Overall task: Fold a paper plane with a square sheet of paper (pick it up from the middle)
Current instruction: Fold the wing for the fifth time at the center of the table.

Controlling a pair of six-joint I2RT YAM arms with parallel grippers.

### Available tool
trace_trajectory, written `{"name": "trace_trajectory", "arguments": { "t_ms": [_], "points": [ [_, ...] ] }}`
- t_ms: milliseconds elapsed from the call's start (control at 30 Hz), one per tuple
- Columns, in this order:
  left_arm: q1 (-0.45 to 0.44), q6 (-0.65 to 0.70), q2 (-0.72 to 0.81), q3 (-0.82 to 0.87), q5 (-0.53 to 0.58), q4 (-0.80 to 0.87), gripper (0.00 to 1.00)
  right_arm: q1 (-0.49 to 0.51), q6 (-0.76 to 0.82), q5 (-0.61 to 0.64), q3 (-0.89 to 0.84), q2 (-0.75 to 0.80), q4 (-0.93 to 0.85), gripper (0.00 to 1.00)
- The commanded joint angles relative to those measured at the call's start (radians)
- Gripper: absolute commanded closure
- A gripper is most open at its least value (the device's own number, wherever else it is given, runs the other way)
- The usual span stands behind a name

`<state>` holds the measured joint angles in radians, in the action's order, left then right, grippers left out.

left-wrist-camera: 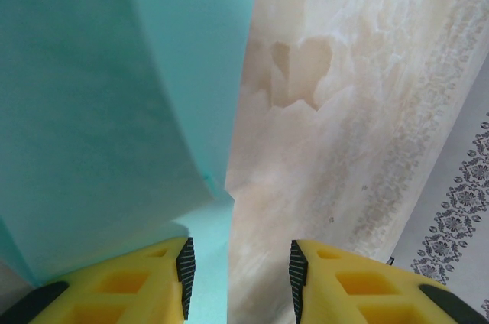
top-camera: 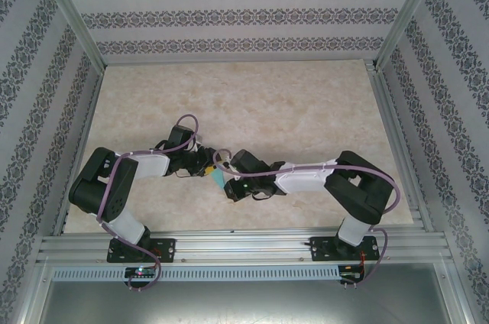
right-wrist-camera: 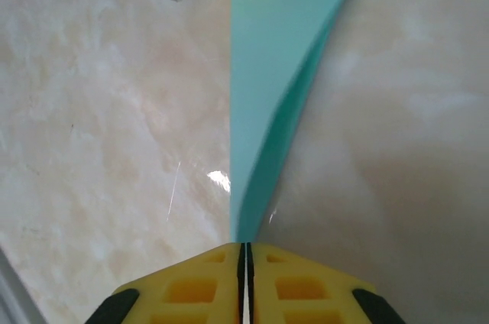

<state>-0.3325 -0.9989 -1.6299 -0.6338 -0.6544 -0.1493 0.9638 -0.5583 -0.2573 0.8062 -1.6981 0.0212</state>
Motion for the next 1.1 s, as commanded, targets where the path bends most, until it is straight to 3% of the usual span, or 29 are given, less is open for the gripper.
{"name": "trace_trajectory", "arguments": {
  "t_ms": [0,200,433,1067],
  "points": [
    [0.006,0.016,-0.028,0.009,0.055,0.068,0.59,-0.039,-0.092,-0.063,-0.046,0.072,0.002,0.85],
    [0.007,0.025,-0.022,0.006,0.055,0.077,0.59,-0.086,-0.271,-0.114,-0.087,0.112,0.211,0.87],
    [0.007,0.029,-0.033,0.002,0.050,0.080,0.58,-0.097,-0.450,-0.258,-0.025,-0.060,0.460,0.90],
    [0.006,0.030,-0.028,0.002,0.053,0.089,0.58,-0.083,-0.485,-0.338,-0.117,-0.197,0.467,0.90]
  ]
}}
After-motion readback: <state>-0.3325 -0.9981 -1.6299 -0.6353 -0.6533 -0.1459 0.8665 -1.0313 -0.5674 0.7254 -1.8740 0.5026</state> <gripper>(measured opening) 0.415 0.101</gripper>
